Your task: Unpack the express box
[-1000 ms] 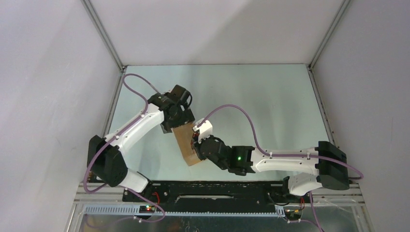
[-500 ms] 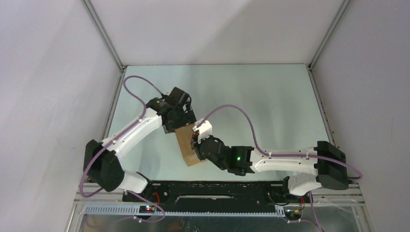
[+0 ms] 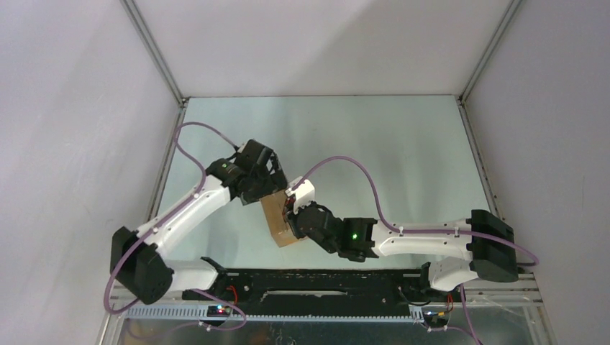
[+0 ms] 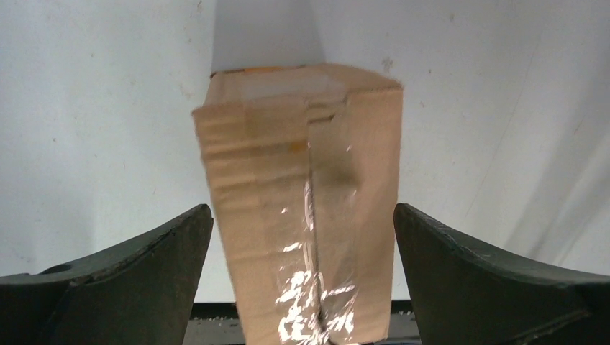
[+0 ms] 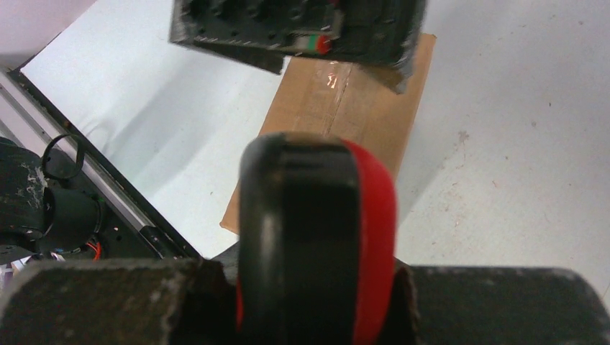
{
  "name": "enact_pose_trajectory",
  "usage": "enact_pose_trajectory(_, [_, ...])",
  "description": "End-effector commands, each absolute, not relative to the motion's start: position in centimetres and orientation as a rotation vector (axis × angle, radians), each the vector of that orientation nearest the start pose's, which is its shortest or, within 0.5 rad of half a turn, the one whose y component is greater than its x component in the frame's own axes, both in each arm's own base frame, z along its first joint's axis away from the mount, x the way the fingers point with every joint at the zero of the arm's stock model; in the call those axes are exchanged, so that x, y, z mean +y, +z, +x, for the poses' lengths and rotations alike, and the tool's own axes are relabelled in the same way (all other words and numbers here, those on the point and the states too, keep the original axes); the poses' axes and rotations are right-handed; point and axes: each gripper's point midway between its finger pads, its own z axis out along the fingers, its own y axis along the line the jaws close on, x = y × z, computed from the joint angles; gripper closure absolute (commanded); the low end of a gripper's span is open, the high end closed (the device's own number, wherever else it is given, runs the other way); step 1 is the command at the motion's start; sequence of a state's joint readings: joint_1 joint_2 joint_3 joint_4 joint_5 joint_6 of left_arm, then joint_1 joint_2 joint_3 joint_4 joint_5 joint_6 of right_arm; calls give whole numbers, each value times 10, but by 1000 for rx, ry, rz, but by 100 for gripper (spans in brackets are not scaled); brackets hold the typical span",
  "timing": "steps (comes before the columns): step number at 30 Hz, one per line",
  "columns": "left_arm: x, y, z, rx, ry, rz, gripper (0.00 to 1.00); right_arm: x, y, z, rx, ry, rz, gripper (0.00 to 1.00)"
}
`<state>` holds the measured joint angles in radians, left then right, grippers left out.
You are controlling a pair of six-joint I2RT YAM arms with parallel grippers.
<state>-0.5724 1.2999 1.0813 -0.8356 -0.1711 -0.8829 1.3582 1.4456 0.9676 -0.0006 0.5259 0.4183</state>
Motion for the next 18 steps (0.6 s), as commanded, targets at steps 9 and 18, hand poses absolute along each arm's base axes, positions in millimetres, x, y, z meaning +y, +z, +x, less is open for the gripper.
enact_pose_trajectory(9, [-139,162,190,2296,-451,-209,0,393,145,156,2003,563,-684,100])
enact_pose_trajectory(18, [-153,151,155,2081,-586,-249,0,384,147,161,2026,563,-680,100])
